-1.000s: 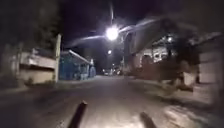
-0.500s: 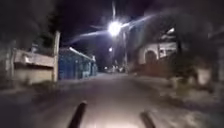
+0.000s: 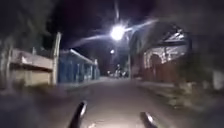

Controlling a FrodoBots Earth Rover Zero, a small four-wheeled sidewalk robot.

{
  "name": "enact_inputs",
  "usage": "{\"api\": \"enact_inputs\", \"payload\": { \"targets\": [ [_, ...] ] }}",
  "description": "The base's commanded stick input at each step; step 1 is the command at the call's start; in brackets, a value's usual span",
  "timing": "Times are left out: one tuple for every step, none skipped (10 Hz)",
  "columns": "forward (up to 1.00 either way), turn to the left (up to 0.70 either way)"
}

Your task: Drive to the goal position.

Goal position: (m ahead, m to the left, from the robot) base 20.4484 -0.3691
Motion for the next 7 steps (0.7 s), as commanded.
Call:
{"api": "enact_inputs", "payload": {
  "targets": [
    [1.00,-0.39],
    [1.00,0.01],
    [1.00,0.01],
    [1.00,0.01],
    [1.00,0.01],
    [1.00,0.01],
    [1.00,0.01]
  ]
}}
